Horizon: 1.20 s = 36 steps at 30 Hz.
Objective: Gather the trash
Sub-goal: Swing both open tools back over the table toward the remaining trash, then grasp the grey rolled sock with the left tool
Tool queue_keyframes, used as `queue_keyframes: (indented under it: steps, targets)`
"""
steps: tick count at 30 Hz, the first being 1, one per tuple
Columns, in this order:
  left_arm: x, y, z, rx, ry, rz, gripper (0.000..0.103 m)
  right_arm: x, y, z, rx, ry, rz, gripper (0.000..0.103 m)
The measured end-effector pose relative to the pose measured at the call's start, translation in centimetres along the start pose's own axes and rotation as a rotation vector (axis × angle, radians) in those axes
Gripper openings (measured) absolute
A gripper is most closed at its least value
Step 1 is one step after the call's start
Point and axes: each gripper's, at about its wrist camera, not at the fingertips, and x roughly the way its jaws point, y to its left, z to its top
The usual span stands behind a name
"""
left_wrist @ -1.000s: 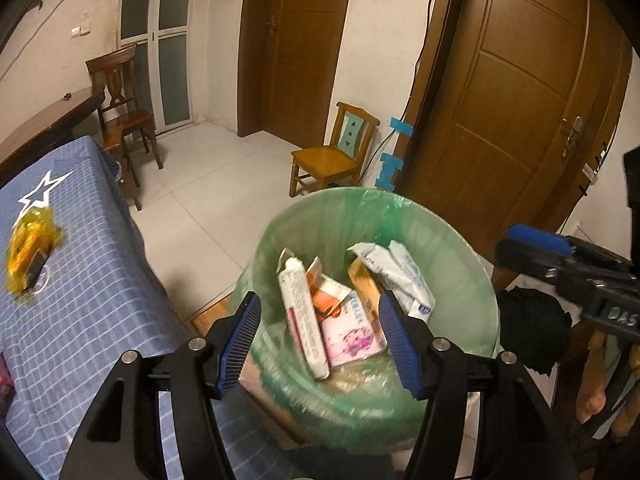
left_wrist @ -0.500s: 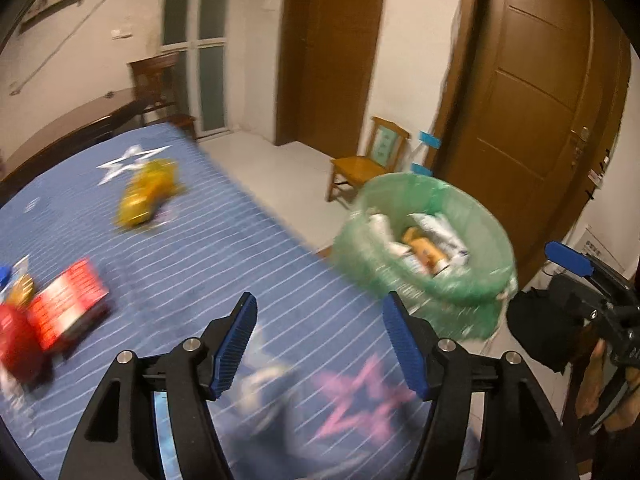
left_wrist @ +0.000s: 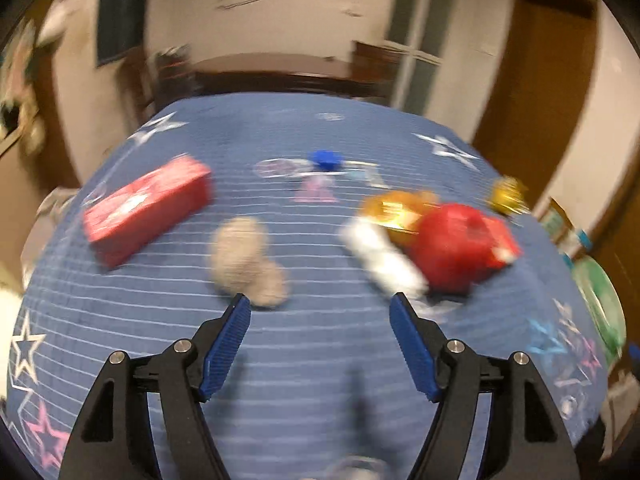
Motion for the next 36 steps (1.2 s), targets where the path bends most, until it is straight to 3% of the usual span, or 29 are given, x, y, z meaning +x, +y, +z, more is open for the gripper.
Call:
queue_keyframes:
  steps: [7,12,16,19,22,29,36]
  targets:
    - [3.5,5.4,2.4,-0.057,0.051,0.006,0.077,3.1,6.3,0.6,-0.096,0.063,0.080,0.080]
    - [5.2,4.8,2.8,-0.045,0.070,-0.016,0.076,5.5,11.7,1.4,-0.190,0.100,0.143,0.080]
    - [5.3,5.1,3.0,-0.050,0.065,-0.027,0.042,7.9,15.8,2.6,-0.270,0.123,0.203,0.077]
    - [5.3,5.3,2.9,-0.048,0.062,-0.046,0.038,9.5,17.5,3.4,-0.277,0.146,0.237,0.067]
    - [5.3,4.7,2.7,-0.025,0.057,-0.054,0.037,11.7,19.1,4.6,-0.296,0.171,0.254,0.059]
    - [5.7,4.7,2.5,-0.037,0.059,-0.082,0.037,14.7,19.5,7.1,-0.276,0.194,0.282,0.056]
    - [5.8,4.8,2.4,-0.049,0.059,-0.092,0.037,19.8,25.2,8.5,-0.422,0.238,0.280,0.052]
